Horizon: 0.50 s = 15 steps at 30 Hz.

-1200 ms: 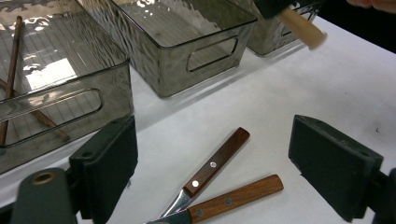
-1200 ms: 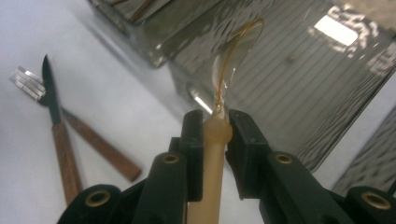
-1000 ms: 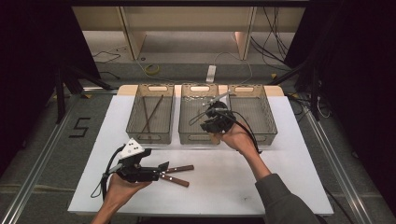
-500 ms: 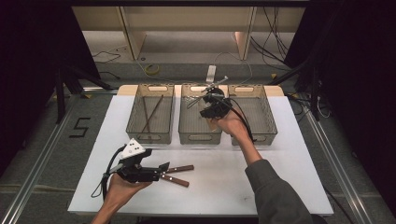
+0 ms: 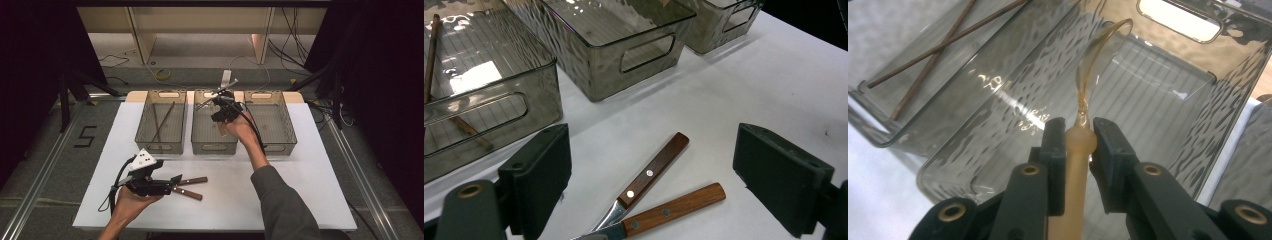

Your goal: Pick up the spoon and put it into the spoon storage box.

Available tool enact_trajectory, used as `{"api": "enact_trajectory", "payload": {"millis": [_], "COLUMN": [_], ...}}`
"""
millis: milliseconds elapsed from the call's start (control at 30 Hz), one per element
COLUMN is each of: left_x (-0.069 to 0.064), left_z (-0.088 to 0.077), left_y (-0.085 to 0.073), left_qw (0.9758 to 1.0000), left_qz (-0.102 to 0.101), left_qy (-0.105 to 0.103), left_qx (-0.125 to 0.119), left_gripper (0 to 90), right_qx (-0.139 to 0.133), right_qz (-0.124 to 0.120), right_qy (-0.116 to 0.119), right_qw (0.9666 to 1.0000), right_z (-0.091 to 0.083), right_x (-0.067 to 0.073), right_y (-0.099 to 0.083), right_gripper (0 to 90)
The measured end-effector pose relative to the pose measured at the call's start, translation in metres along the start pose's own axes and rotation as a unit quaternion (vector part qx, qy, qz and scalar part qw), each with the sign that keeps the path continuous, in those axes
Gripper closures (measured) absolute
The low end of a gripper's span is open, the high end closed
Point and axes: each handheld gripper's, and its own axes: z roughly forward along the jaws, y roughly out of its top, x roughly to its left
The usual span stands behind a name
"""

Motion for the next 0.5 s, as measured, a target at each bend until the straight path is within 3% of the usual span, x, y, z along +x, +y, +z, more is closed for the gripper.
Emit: {"api": "enact_trajectory", "payload": {"millis": [500], "left_x": [-0.002], "left_z": [0.001], "left_y": [0.000], "left_qw": [1.0000], "left_qz": [0.006], "left_qy": [-0.001], "left_qx": [0.003], "left_gripper": [15.1], "right_qx": [0.012], "right_qz": [0.012], "right_qy": [-0.002], "right_qw": [0.9999], "right_z": [0.021], "right_x": [0.008], "right_y": [0.001], "right_gripper": [75.8]}}
